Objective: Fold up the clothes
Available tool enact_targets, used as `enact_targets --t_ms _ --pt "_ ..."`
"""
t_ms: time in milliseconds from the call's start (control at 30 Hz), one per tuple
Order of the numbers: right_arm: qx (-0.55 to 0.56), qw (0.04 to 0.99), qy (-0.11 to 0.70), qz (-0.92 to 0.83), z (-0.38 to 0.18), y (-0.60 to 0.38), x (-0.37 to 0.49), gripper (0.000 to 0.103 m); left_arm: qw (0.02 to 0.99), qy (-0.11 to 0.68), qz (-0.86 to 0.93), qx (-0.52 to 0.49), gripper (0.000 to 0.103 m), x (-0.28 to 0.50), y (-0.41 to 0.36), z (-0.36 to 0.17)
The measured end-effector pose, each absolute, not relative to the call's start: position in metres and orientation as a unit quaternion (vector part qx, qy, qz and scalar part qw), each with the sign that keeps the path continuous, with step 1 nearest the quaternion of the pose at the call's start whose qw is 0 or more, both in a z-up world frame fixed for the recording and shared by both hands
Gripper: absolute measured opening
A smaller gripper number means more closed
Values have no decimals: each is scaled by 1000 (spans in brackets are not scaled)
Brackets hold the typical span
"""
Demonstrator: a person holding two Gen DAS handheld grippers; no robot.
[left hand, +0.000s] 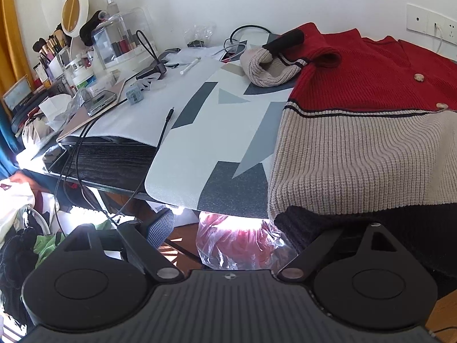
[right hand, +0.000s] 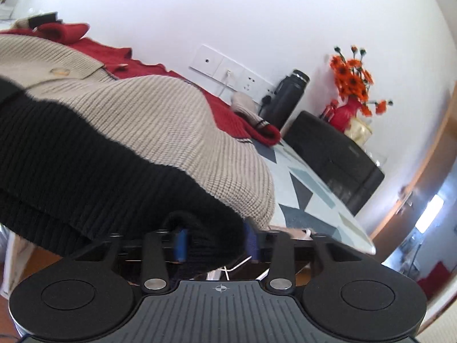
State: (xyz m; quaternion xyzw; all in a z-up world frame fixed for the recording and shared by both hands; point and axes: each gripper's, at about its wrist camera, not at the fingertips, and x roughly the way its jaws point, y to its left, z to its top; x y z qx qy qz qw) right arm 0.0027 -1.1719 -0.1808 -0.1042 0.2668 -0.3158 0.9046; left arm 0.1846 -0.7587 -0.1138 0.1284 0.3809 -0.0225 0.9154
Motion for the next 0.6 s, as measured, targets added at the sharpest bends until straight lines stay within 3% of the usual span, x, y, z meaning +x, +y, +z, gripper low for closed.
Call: enact_targets --t_ms 100,400,433,467,533,600 --pt "-94 908 261 -315 -171 -1179 0 8 920 363 -32 146 89 177 -763 -118" --pt "58 915 198 -347 -90 -1227 -50 7 926 315 -36 204 89 148 -776 -156" --pt "52 917 197 -342 -86 -1226 -52 7 930 313 -44 186 82 147 -773 -155" --pt "40 920 199 -336 -83 -1225 -52 7 934 310 -52 167 52 145 -770 -154" --pt "30 921 202 -331 -81 -1224 -54 7 937 327 -98 78 9 148 -756 -143" --pt "30 920 204 -332 -81 -1223 -58 7 949 300 -81 47 8 141 -746 -122"
